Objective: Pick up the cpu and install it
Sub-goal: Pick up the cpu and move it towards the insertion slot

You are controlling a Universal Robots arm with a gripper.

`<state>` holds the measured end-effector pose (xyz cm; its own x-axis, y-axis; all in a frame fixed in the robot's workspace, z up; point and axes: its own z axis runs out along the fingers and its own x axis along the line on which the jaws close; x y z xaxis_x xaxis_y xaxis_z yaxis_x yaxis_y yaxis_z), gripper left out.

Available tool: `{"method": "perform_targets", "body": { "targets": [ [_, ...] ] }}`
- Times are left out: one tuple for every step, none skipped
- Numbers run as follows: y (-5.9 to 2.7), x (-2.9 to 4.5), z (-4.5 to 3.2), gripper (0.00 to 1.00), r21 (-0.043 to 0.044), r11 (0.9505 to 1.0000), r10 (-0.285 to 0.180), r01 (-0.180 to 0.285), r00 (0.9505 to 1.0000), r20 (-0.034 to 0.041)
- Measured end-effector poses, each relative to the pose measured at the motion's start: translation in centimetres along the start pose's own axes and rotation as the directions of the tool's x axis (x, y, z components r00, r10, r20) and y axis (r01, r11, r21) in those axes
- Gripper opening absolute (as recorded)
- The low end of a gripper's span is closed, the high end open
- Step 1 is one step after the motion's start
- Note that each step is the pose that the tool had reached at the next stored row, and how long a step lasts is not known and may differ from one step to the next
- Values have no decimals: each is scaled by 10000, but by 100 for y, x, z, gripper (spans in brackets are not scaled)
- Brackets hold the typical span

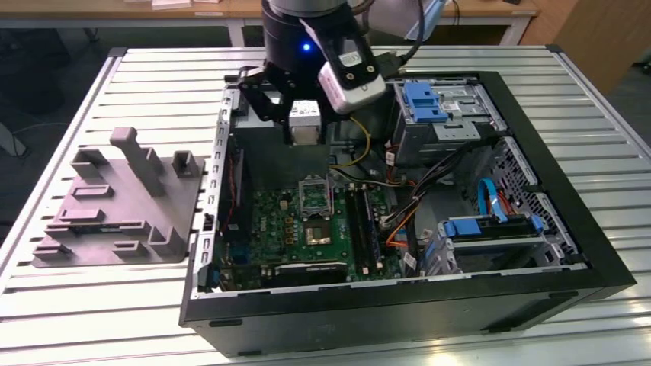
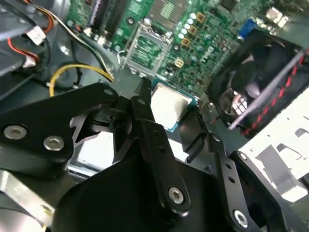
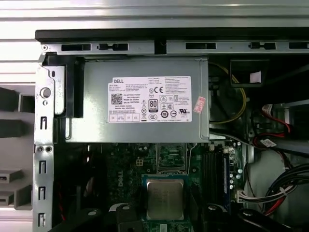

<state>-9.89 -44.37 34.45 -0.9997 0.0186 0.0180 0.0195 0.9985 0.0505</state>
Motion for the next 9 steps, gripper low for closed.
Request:
{"method": "perform_targets", "body": {
  "targets": [
    [0, -43, 2, 47, -2, 10000, -1, 1, 10000, 1],
    [0, -87, 4, 47, -2, 10000, -2, 2, 10000, 1],
    [-1, -132, 6, 47, -1, 10000, -1, 1, 10000, 1],
    [0, -176, 7, 47, -2, 10000, 0, 0, 10000, 1],
    [0, -225, 9, 47, -1, 10000, -1, 1, 10000, 1],
    [0, -264, 11, 47, -2, 10000, -2, 2, 10000, 1],
    [0, -305, 12, 47, -1, 10000, 0, 0, 10000, 1],
    [1, -344, 13, 47, -1, 10000, -1, 1, 10000, 0],
    [1, -369, 14, 47, -1, 10000, -2, 2, 10000, 1]
  ]
}}
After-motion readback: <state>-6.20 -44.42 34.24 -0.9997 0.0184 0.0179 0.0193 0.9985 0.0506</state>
